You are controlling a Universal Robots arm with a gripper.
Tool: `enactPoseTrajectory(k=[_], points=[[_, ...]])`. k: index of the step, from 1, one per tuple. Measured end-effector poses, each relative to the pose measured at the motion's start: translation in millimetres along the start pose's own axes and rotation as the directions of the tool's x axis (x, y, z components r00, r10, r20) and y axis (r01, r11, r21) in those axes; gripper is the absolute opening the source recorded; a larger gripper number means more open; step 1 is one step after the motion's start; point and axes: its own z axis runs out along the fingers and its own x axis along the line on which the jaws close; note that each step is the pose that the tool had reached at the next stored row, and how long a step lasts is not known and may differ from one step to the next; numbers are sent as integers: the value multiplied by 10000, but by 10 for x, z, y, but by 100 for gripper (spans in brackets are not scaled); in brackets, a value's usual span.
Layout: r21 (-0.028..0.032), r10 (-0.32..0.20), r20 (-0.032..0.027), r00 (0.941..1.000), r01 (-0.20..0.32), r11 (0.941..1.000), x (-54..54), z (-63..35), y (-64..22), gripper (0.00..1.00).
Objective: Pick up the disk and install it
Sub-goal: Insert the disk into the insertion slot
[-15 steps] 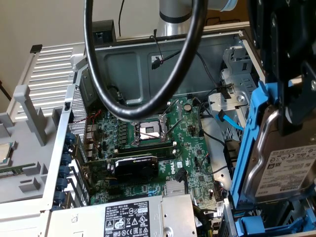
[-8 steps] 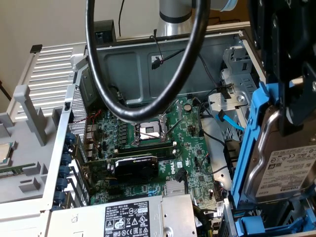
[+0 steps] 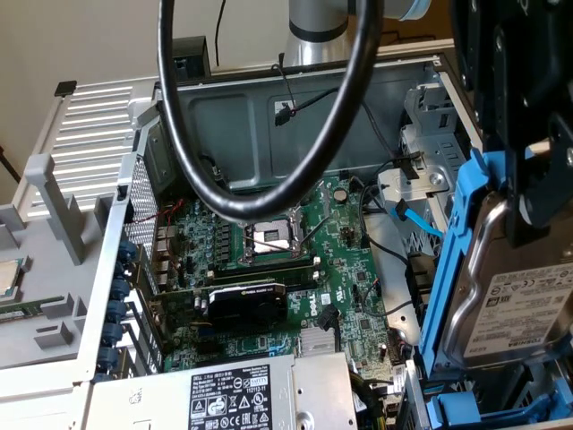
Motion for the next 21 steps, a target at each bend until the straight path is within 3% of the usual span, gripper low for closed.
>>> enactPoseTrajectory(k=[21], points=[[1,0,0,10000,0,10000,-18,29,13,37]])
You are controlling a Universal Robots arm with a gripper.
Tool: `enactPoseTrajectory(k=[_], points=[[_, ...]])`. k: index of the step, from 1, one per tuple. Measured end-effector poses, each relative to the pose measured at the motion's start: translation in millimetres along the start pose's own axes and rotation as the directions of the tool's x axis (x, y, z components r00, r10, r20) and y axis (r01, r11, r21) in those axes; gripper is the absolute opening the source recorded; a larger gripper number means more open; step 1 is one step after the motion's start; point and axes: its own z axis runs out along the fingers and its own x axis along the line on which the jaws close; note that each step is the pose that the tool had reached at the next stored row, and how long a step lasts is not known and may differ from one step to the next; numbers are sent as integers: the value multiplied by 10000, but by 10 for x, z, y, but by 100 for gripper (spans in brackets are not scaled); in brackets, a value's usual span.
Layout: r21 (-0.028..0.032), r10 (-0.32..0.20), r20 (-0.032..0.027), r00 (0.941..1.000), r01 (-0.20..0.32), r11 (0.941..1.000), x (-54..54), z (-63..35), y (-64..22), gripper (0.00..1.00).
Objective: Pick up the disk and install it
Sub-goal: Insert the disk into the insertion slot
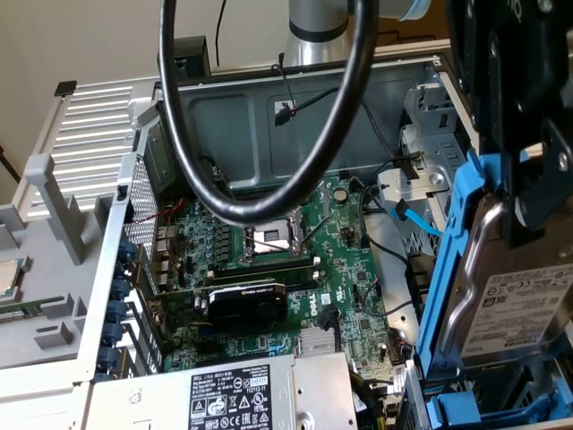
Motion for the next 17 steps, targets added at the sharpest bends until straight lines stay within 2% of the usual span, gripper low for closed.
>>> enactPoseTrajectory(k=[17], points=[[-1,0,0,10000,0,10000,-2,44,4,37]])
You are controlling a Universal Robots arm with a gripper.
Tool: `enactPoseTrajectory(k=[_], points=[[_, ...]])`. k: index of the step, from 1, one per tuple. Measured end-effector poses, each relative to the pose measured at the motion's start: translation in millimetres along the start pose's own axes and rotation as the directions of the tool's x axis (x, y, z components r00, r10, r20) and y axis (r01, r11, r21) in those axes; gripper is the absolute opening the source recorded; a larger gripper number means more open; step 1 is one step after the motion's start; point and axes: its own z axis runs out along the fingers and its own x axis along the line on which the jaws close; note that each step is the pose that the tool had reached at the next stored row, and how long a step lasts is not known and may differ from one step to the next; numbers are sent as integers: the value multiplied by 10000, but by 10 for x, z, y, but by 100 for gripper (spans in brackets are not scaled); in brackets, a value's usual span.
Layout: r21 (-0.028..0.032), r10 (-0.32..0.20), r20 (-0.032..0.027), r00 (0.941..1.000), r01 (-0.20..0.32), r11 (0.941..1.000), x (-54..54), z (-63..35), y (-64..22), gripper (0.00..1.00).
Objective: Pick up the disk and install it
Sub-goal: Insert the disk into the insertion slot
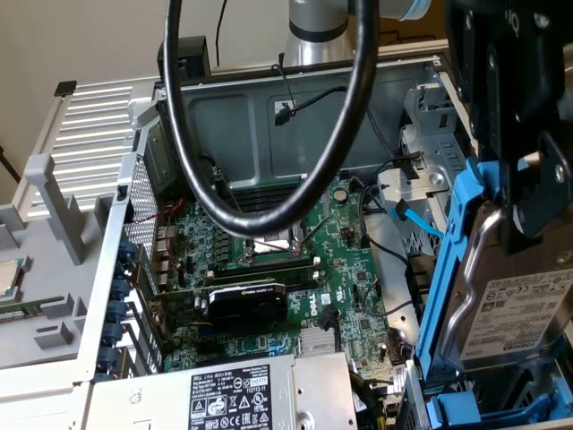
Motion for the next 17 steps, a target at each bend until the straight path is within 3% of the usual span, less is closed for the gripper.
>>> enactPoseTrajectory(k=[17], points=[[1,-2,1,10000,2,10000,1,51,2,37]])
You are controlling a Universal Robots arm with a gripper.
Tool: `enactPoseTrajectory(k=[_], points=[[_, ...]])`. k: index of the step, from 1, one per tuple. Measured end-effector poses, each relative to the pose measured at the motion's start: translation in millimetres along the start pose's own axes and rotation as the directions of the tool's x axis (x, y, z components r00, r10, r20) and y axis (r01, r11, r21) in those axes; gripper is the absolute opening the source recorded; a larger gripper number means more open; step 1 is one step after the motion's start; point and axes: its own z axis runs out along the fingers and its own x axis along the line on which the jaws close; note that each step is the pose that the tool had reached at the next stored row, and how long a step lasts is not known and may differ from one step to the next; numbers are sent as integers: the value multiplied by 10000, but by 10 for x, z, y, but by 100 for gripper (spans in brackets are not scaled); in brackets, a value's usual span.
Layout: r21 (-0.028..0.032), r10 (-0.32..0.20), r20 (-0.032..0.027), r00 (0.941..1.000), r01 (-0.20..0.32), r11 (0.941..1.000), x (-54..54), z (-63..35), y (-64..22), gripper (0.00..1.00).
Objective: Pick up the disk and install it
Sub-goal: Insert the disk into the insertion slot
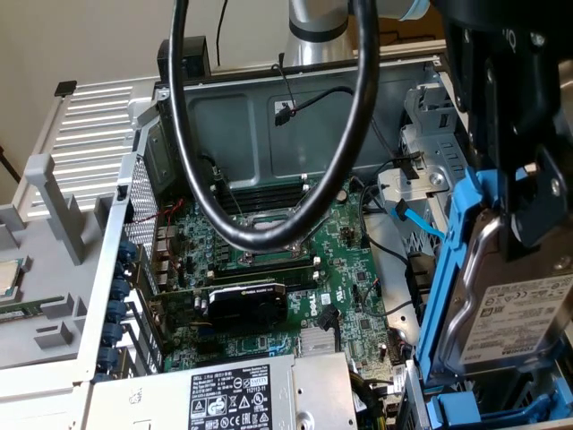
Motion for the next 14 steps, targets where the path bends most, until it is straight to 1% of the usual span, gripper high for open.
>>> enactPoseTrajectory(k=[14], points=[[-1,0,-2,10000,0,10000,0,21,-1,37]])
